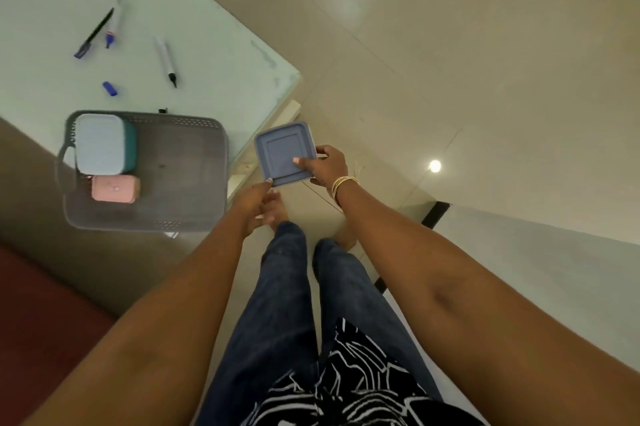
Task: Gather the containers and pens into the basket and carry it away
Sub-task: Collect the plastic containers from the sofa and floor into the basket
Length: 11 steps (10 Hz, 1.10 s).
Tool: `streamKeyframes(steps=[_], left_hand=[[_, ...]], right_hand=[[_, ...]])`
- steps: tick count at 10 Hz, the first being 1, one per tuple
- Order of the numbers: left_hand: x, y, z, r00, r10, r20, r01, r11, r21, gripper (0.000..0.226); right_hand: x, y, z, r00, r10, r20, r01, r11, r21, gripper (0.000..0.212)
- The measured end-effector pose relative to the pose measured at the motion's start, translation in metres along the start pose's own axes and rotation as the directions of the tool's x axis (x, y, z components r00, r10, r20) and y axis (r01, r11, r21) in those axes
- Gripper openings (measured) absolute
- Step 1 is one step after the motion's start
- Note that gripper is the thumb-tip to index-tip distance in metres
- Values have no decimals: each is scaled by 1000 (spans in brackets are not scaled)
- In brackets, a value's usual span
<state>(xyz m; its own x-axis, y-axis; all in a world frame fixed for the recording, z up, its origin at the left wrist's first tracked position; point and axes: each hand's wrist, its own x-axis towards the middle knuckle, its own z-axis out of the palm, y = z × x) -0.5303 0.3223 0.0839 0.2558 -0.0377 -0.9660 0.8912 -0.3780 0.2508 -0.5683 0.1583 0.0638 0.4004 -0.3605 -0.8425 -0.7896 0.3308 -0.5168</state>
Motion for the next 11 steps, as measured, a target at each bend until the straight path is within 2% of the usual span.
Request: streamKeyframes(steps=[1,2,4,5,6,7,8,9,10,11], left_hand=[[-7,23,-51,1000,4,29,2,981,-194,39],[-8,33,-83,1000,18,18,-12,956,-292,41],[0,23,-154,994,-12,-111,-40,892,-449,34],[11,12,-185,985,-78,-155,-24,825,-565,38],[22,10,-199,978,-127,-165,-2,786,-618,40],[36,12,-204,972,-197,-125,62,737,-673,23],[49,16,-203,969,-219,-110,77,700,-710,15],[64,24,-203,963,-213,-164,29,687,-726,37],[71,28,-209,956,-190,-223,-28,697,-716,45],[78,36,-217,950,-165,-264,-89,669,-738,52]], right_hand=[[-9,-40,53,998,-62,33,63,997,-35,53],[-12,-63,90,992,-115,56,121,986,-118,44],[-11,-84,183,967,-161,198,240,839,-489,55],[-12,-77,234,956,-127,266,269,743,-613,50],[-12,-72,261,961,-115,253,262,677,-688,51],[-5,-67,285,971,-140,194,238,630,-739,42],[3,-73,293,974,-159,162,226,616,-754,21],[19,-76,299,988,-112,102,150,611,-778,28],[22,-77,303,999,-5,45,38,636,-771,39],[32,-64,301,968,212,138,-80,775,-626,49]])
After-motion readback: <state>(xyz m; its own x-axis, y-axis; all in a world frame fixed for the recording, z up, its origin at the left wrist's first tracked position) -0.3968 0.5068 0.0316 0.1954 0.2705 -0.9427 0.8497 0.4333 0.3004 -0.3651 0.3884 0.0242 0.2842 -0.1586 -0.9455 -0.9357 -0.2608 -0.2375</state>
